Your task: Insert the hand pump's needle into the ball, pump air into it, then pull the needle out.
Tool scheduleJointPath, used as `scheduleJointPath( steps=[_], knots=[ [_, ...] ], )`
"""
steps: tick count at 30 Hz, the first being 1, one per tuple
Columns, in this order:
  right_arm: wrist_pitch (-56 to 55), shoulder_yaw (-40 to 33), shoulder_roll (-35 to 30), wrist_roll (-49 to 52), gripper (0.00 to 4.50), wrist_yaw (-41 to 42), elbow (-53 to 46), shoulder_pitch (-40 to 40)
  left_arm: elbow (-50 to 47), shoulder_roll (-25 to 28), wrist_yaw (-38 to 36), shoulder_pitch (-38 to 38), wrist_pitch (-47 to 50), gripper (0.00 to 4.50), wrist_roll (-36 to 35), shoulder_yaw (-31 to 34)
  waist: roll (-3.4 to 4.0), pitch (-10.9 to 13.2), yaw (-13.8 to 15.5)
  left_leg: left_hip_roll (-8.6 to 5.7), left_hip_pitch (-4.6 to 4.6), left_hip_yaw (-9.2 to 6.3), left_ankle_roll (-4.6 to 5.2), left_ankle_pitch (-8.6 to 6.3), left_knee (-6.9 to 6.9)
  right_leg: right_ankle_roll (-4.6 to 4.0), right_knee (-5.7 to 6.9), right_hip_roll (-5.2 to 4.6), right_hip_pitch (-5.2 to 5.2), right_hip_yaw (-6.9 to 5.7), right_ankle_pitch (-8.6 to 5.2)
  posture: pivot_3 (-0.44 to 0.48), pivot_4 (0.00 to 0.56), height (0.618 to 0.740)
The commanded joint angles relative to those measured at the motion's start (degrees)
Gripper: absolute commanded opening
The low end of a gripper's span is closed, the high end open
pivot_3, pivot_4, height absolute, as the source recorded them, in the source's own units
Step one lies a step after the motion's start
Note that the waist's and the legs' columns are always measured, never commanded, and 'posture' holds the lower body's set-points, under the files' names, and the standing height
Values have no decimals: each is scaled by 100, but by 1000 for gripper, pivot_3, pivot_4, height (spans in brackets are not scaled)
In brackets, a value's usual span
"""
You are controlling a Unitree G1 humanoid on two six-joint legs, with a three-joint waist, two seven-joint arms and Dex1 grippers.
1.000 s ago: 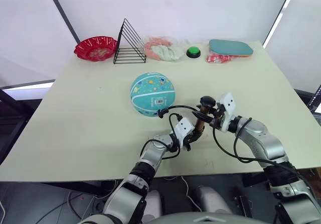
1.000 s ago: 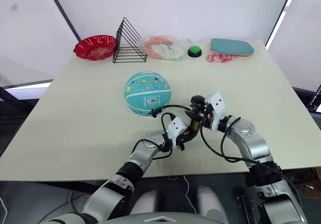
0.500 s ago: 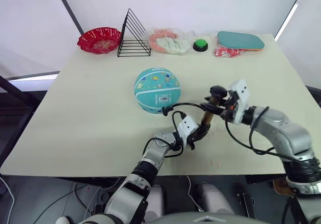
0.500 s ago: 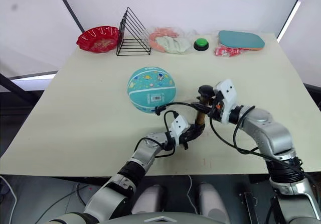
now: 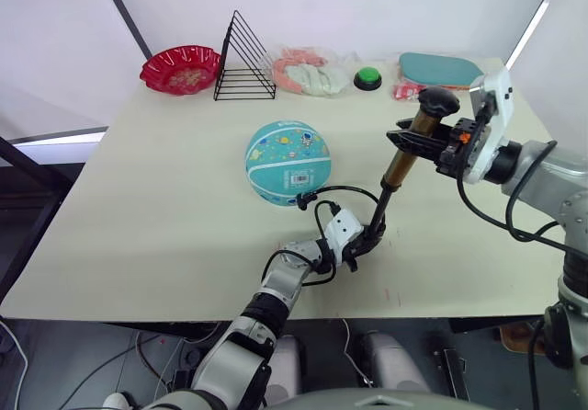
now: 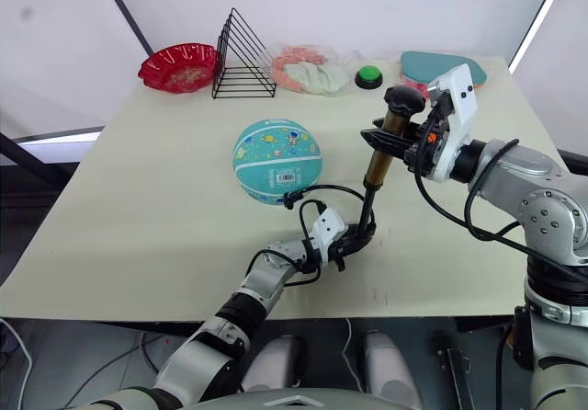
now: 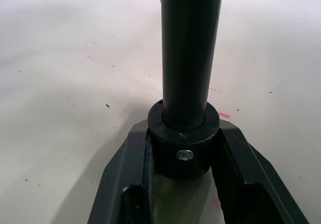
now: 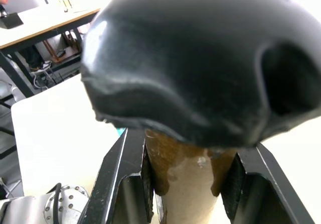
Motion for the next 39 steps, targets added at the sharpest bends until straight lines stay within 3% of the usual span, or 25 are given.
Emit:
scheduleJointPath(
  steps=[1, 4, 9, 14, 20, 28, 32, 36, 39],
  knots=[
    [-600, 380, 14, -538, 1059, 259, -30, 427, 499, 116, 28, 292, 270, 1049, 129, -65, 1, -3, -9, 0, 2, 0, 0, 0, 0, 0, 0, 1, 1, 0, 0, 0, 150, 740],
    [-1051, 938, 60, -1064, 1059, 508, 222, 777, 504, 114, 29, 284, 271, 1049, 142, -62, 14, -29, -53, 1, 23, 0, 0, 0, -2, 0, 0, 2, 19, 0, 0, 0, 150, 740],
    [-1563, 1603, 270, -1629, 1059, 759, 738, 1157, 488, 132, 49, 296, 256, 1049, 148, -56, -27, -106, -110, 13, 51, -3, 0, 0, -2, -16, 2, 15, 63, -2, -9, 0, 150, 740],
    [-2554, 2430, 718, -2560, 1059, 1036, 2079, 1629, 407, 155, 90, 365, 246, 1049, 155, -49, -71, -148, -138, 18, 109, 3, 0, -1, -16, -17, 2, 19, 85, 3, -10, 0, 150, 740],
    [-3243, 2761, 1100, -3156, 1059, 1292, 2958, 1775, 320, 180, 91, 422, 260, 1049, 143, -47, -67, -163, -194, 17, 135, 2, -1, -3, -26, -30, 0, 17, 117, 4, -18, 0, 150, 740],
    [-3155, 2200, 1032, -2993, 1059, 1325, 2476, 1546, 371, 172, 80, 368, 262, 1048, 145, -42, -52, -156, -194, 17, 136, -3, -9, -7, -28, -29, -2, 17, 115, -1, -18, 0, 150, 740],
    [-2371, 1440, 692, -2286, 1059, 1195, 1168, 1171, 521, 151, 78, 264, 224, 1048, 142, -23, -16, -102, -100, 8, 101, -1, -9, -7, -26, -18, -2, 9, 83, 0, -13, 0, 150, 740],
    [-1693, 1056, 455, -1835, 1059, 1039, 577, 965, 607, 139, 57, 210, 196, 1048, 138, -12, 3, -88, -8, 4, 10, -4, -10, -6, -7, -9, 0, 8, 7, -3, -7, 0, 150, 740],
    [-1072, 511, 187, -1276, 1059, 858, 176, 575, 661, 110, 48, 196, 170, 1047, 142, -19, 2, -53, 10, -1, 5, -2, -10, -6, -3, -6, -1, 0, 5, 0, -5, 0, 150, 740]
  ],
)
